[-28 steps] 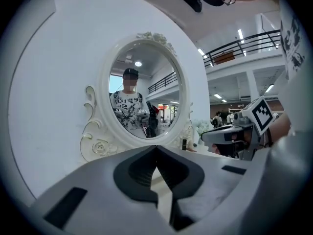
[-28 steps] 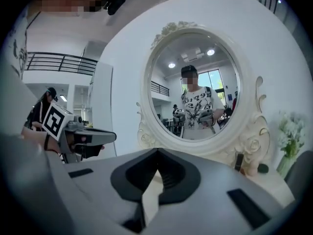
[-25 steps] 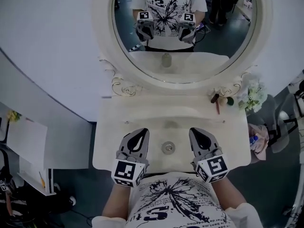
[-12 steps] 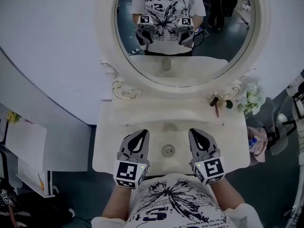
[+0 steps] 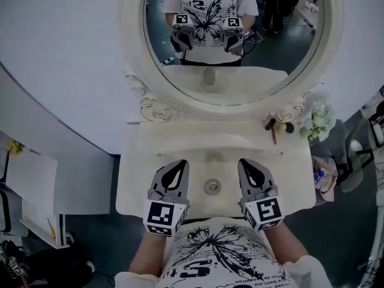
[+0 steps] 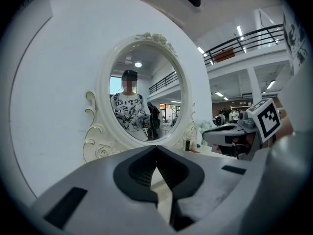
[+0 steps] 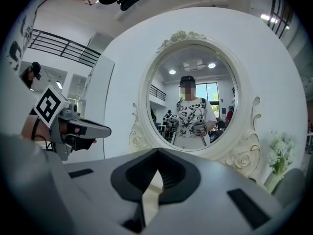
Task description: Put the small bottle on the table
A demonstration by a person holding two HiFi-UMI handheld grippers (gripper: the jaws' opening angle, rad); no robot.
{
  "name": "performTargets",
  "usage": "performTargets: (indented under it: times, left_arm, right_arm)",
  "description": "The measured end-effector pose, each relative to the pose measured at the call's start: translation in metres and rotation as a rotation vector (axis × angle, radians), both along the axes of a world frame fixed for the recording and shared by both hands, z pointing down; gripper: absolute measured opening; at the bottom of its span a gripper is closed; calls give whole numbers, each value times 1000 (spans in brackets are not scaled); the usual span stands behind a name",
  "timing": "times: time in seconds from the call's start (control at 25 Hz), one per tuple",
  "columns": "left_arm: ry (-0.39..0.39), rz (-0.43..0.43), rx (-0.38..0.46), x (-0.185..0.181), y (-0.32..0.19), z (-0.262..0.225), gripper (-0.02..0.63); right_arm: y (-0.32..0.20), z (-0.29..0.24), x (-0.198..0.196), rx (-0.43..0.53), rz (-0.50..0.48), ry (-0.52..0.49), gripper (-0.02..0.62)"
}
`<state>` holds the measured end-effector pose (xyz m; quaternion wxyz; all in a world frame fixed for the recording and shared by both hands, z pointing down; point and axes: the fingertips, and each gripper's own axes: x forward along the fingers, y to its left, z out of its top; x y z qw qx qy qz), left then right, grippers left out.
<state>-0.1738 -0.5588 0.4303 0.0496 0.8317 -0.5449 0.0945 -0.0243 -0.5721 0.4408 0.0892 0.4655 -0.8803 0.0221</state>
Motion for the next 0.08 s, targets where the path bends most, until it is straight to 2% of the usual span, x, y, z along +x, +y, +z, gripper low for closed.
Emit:
performTargets:
  times: [0.08]
  left_arm:
    - [-2, 0, 3, 0, 0, -1, 18]
  right_arm:
    - [0, 0, -1, 2, 1, 0, 17]
